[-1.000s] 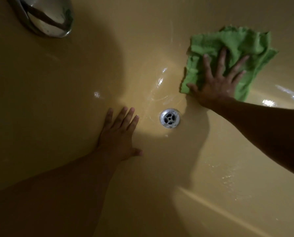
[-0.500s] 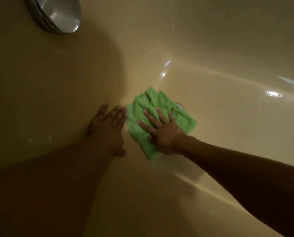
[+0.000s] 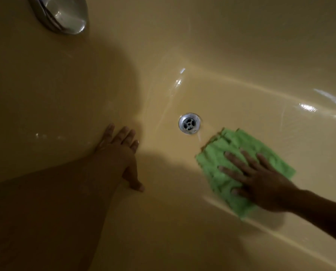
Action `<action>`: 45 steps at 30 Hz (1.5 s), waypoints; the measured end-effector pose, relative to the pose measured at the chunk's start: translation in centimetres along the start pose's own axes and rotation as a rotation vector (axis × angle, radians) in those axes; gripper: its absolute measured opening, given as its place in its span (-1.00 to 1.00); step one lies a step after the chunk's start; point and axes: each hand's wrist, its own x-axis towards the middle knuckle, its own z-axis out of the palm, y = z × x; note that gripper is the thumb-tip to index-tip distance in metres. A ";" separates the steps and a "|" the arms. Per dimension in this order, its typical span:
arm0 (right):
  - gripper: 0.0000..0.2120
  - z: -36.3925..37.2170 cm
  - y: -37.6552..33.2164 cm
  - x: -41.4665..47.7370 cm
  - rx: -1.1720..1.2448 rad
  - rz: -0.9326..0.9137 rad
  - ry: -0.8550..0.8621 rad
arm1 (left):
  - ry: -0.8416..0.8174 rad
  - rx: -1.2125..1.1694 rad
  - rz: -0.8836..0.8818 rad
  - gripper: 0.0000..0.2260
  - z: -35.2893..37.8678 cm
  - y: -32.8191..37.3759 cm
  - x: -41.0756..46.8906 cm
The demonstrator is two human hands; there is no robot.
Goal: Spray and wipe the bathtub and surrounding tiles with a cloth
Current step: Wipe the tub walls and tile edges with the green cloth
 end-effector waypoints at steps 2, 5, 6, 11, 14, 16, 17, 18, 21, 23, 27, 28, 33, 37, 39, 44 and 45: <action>-0.35 -1.0 1.0 2.5 0.048 0.128 0.053 | -0.033 0.001 0.017 0.32 -0.2 0.2 -0.3; -0.38 -3.1 -0.6 8.0 0.067 0.263 0.113 | -0.075 -0.005 0.034 0.31 -0.5 0.6 -0.8; -0.39 -3.9 -1.9 9.9 0.081 0.268 0.115 | -0.083 -0.005 0.037 0.31 -0.6 0.6 -0.9; -0.40 -6.0 -10.4 14.6 0.149 0.054 0.066 | -0.134 -0.009 0.044 0.30 -0.7 0.3 -1.3; -0.41 -5.8 -14.3 13.7 0.178 -0.132 0.043 | -0.133 0.003 0.036 0.27 -0.5 0.2 -1.5; -0.44 -5.3 -15.4 12.5 0.223 -0.237 0.044 | -0.154 -0.017 0.028 0.24 -0.5 0.2 -2.0; -0.46 -4.9 -15.4 11.9 0.263 -0.278 0.039 | -0.163 -0.020 0.028 0.22 -0.6 0.1 -2.3; -0.47 -4.9 -15.1 11.1 0.321 -0.317 0.043 | -0.169 -0.024 0.028 0.19 -0.7 0.1 -2.6; -0.50 -5.1 -13.8 7.8 0.544 -0.385 0.039 | -0.195 -0.033 0.048 0.11 -1.0 -0.2 -3.7; -0.53 -5.1 -13.2 5.1 0.660 -0.331 0.022 | -0.234 -0.040 0.057 0.07 -1.0 -0.2 -4.1; -0.52 -4.7 -12.4 0.9 0.609 -0.180 -0.027 | -0.360 -0.148 0.076 0.04 -1.0 -0.1 -4.8; -0.51 -4.8 -12.2 0.0 0.590 -0.159 -0.045 | -0.399 -0.228 0.098 -0.02 -1.0 -0.2 -5.3; -0.70 -6.0 -10.7 -4.1 0.708 -0.135 -0.153 | -0.366 -0.417 0.177 -0.31 -1.5 -0.3 -10.0; -0.77 -6.9 -9.6 -7.1 0.979 -0.011 -0.140 | -0.144 -0.565 0.215 -0.42 -1.5 -0.3 -14.1; -0.75 -8.2 -9.3 -8.3 1.200 0.050 -0.114 | -0.024 -0.667 0.243 -0.41 -1.5 -0.3 -15.4; -0.74 -13.2 -8.8 -10.4 1.750 0.102 -0.081 | 0.149 -0.778 0.361 -0.18 -2.6 1.0 -18.3; -0.74 -14.2 -8.6 -10.7 1.793 0.084 -0.090 | 0.216 -0.824 0.383 -0.10 -2.8 1.5 -18.8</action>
